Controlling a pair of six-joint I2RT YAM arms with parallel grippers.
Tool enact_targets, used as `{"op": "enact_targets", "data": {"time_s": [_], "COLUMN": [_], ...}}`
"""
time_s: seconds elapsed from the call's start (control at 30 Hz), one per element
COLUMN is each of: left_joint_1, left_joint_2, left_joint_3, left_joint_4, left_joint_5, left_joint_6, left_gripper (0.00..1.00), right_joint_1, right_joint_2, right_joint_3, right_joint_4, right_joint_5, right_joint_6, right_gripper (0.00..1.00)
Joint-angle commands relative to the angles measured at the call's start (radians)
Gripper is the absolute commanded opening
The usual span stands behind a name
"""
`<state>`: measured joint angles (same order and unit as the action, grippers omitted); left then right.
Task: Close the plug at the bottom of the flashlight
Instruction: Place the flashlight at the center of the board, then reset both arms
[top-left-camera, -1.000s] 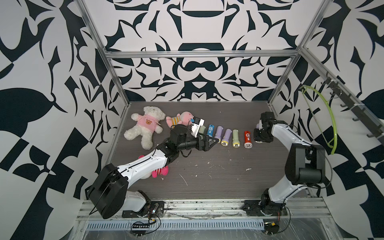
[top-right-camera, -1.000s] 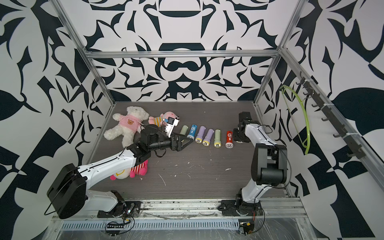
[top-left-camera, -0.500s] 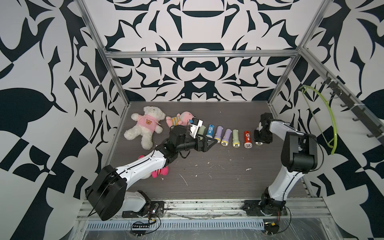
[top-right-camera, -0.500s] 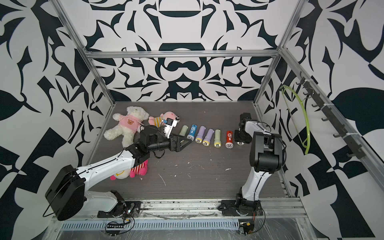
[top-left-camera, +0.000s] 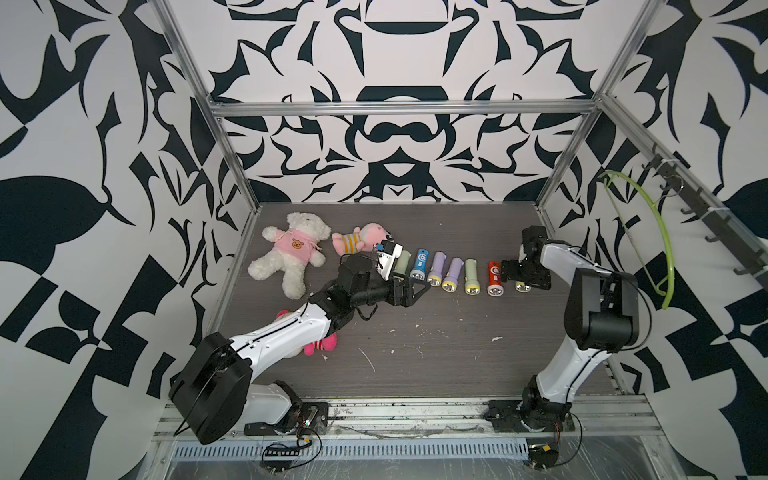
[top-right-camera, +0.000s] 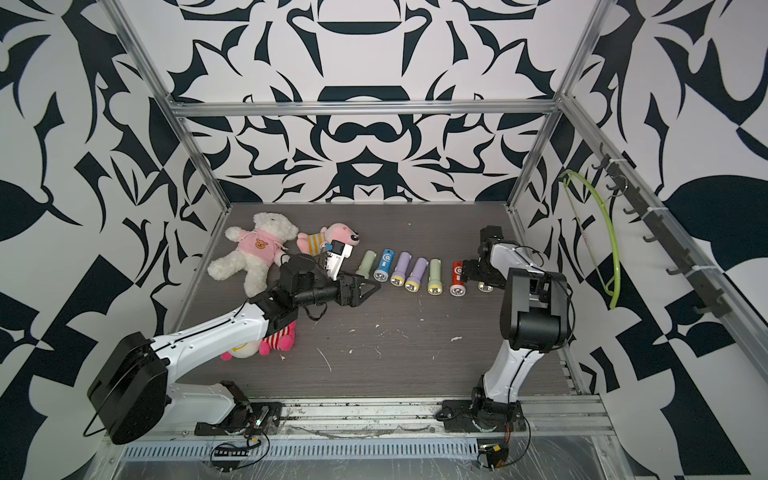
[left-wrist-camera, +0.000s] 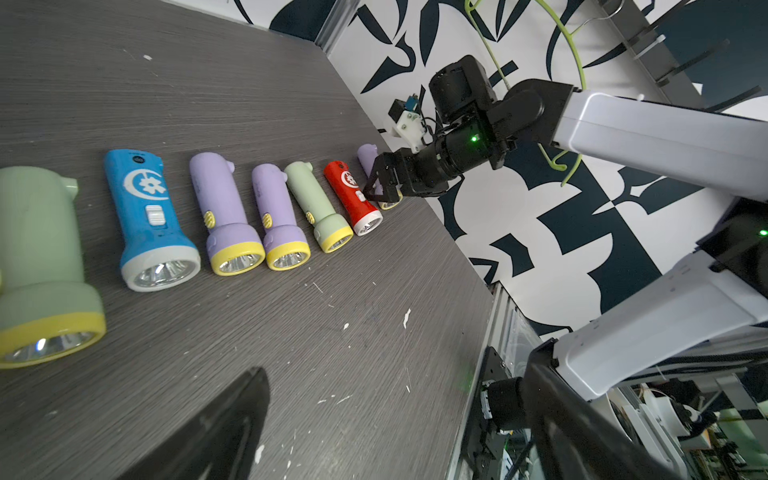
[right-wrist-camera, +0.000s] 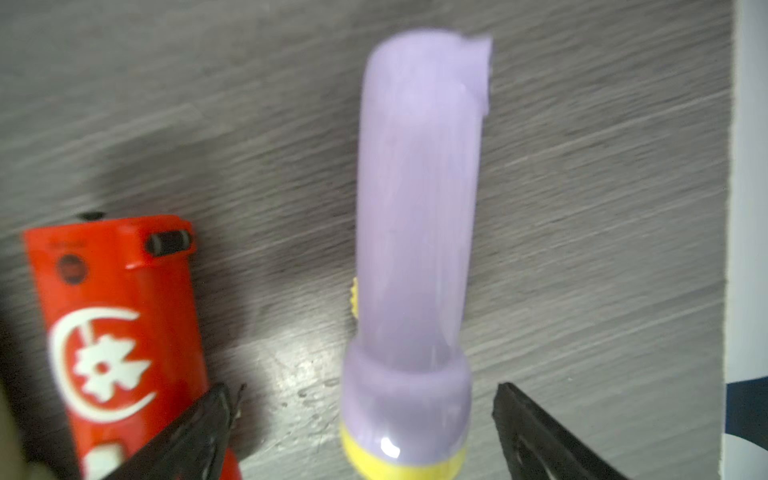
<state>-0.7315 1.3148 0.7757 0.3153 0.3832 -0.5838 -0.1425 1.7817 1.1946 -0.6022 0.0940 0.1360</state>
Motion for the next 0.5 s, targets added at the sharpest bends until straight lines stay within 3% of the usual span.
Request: {"op": "enact_targets", "data": {"time_s": [0.0,0.3,0.47], "left_joint_1": [0.010,0.050,0.052], "left_joint_2": [-0.082,-0.287,-0.389], "left_joint_3": [-0.003,-0.025,-0.037], "left_joint_4": [-0.073,-0.245,-0.367], "left_joint_5": [-0.062,-0.333,-0.718], "left_joint_6": [0.060,0.200,0.228], "left_gripper": [0.99,0.99,0.99], "right_joint_1": [-0.003,0.001,0.021], "right_joint_2": [-0.092,-0.377,-0.498], "right_joint_3": [-0.004,-0.099,-0.169], "right_joint_4": [-0.008,0.106,0.212], "right_joint_5": [0.020,-0.018,-0.081], "right_joint_6": [0.037,0.075,0.075], "right_gripper": [1.00,1.00,1.00]}}
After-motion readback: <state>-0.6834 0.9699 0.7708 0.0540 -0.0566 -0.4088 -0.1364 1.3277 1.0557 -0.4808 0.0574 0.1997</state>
